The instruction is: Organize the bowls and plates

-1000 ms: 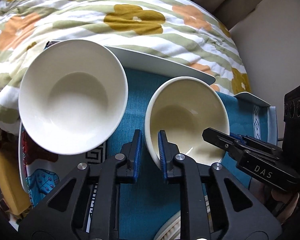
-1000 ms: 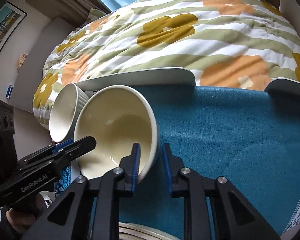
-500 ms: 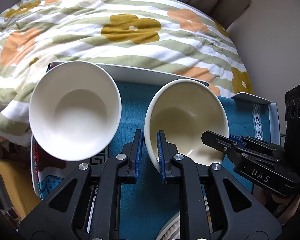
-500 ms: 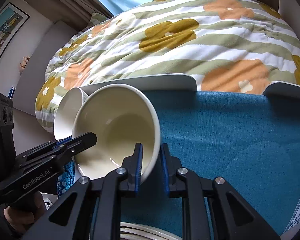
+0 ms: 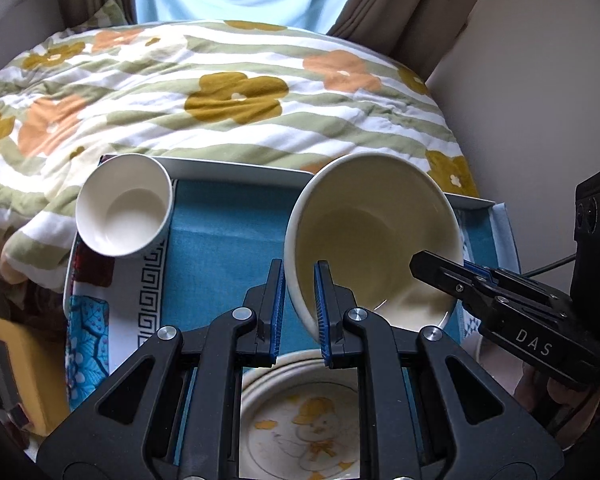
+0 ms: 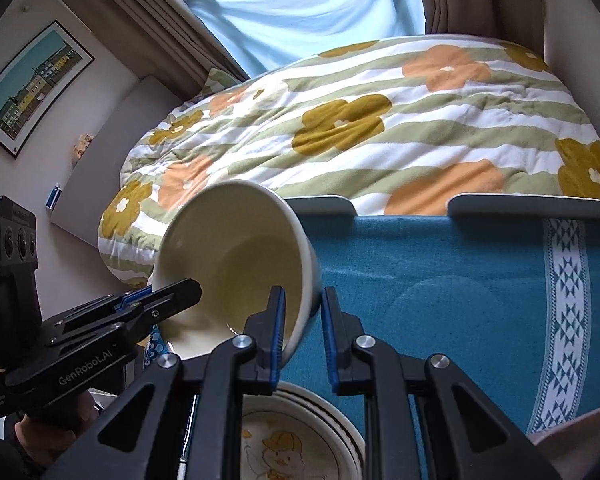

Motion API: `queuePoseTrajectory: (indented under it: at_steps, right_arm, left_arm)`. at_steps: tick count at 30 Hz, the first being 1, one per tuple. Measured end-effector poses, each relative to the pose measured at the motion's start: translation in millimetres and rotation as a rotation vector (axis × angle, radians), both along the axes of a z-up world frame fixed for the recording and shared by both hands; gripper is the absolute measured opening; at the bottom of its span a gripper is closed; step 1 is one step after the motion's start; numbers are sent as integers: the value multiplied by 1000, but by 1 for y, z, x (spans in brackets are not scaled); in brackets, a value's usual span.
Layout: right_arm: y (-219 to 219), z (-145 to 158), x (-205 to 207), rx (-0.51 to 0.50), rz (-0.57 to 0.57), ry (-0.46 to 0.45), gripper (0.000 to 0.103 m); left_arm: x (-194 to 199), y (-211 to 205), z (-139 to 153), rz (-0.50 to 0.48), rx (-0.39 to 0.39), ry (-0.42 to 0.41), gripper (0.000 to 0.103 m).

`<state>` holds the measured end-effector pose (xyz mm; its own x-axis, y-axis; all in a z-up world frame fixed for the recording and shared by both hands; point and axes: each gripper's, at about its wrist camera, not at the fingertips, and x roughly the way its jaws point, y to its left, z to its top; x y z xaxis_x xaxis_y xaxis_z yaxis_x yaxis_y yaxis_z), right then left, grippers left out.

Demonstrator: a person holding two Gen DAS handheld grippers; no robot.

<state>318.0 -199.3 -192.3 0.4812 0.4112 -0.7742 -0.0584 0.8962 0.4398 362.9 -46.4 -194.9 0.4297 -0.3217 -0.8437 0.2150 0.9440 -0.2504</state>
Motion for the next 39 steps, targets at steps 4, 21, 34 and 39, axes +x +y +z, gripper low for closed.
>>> queuePoseTrajectory:
  at_steps: [4,21,34,39]
  right_arm:
    - [-35,23,-36,-19,-7,-38,17]
    - [-189,25,-167,-84,-151,5,17]
    - [-211,-59,-186,-57,-256,217,16]
    - [-212,-69,-186,-59,-259,238,16]
  left_arm:
    - [-38,-40,21,-15,-9,-28,13]
    - [-148,-206,-5,-174,-44,73,13]
    - [-143,-261,-84,-353,168,190,13]
    - [-143,-271,-97,-397,248,180,13]
